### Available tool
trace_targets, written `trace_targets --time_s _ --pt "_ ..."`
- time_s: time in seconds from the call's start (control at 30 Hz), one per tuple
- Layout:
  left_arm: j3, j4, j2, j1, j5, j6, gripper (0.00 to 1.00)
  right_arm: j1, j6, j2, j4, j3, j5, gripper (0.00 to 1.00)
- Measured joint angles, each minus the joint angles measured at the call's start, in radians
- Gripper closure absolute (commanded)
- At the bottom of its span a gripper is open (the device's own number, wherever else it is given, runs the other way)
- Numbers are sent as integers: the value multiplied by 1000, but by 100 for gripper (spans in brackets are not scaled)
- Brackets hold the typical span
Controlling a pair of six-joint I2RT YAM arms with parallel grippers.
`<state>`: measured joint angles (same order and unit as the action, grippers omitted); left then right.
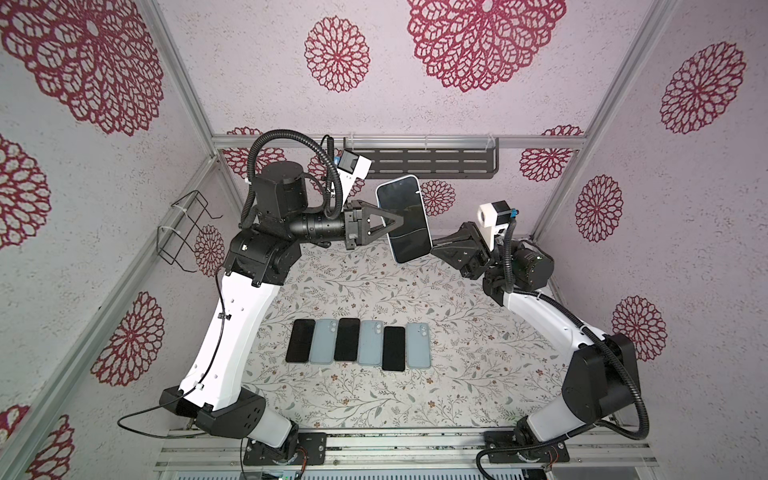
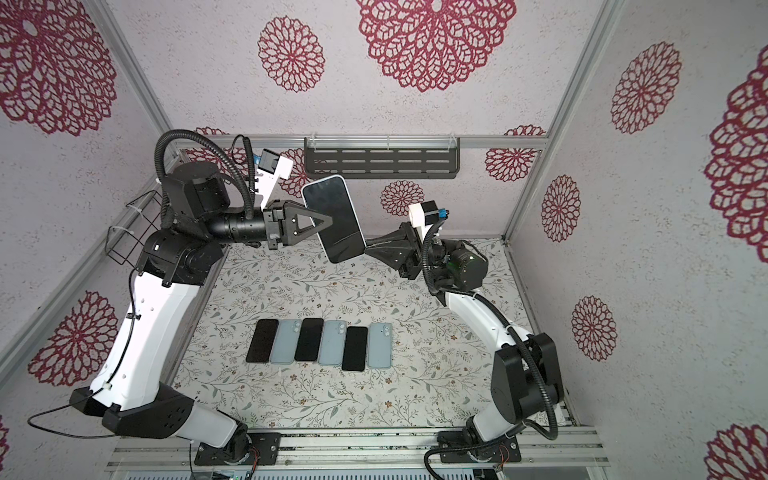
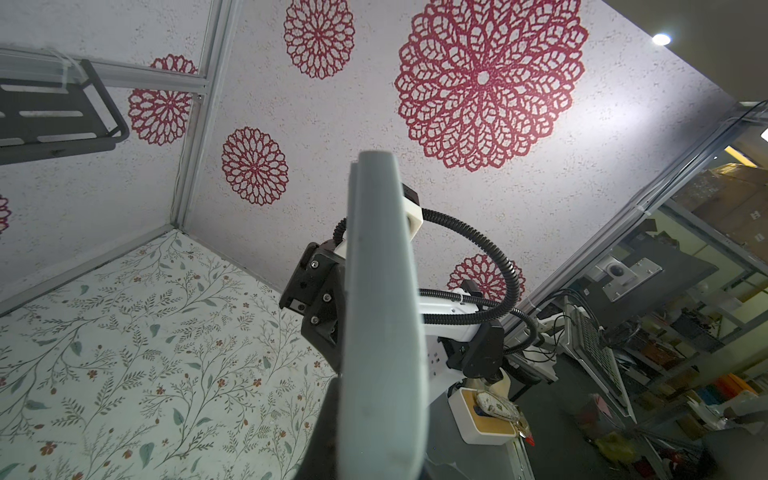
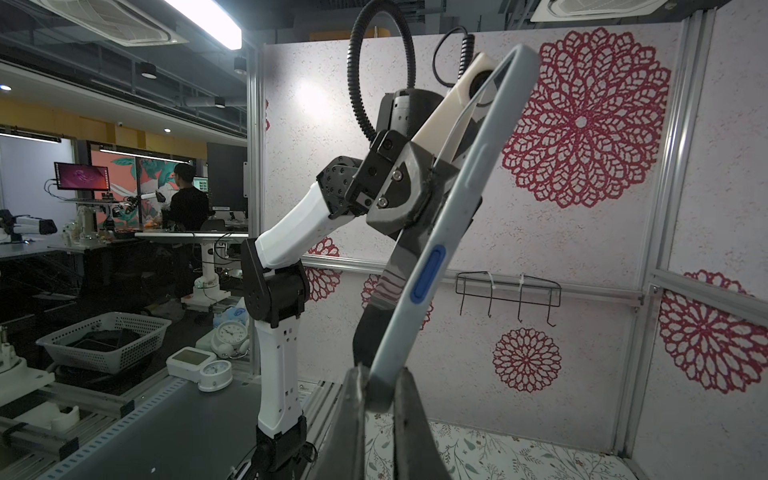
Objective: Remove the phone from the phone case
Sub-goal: 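Open the right gripper and pull it away from the phone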
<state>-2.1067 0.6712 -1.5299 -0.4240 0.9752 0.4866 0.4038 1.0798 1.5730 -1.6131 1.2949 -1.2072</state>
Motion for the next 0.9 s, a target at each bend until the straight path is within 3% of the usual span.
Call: trace_targets --time_s 0.17,0.4,0.47,0.57,0.73,0.9 --pt "-1 0 0 4 3 13 100 -11 -47 14 -11 27 -31 100" --pt "-6 -14 -2 -33 115 84 100 -5 -121 71 11 -1 -28 100" --pt "-6 -24 -2 -37 133 91 100 -5 -129 73 19 -45 -8 79" --pt "-6 -28 -1 -36 144 95 100 -8 -157 59 24 -121 31 62" --pt "-6 -21 0 -15 132 82 100 -52 -176 -40 85 -246 142 52" --pt "26 -33 16 16 68 99 100 -75 -258 -275 371 -344 309 40"
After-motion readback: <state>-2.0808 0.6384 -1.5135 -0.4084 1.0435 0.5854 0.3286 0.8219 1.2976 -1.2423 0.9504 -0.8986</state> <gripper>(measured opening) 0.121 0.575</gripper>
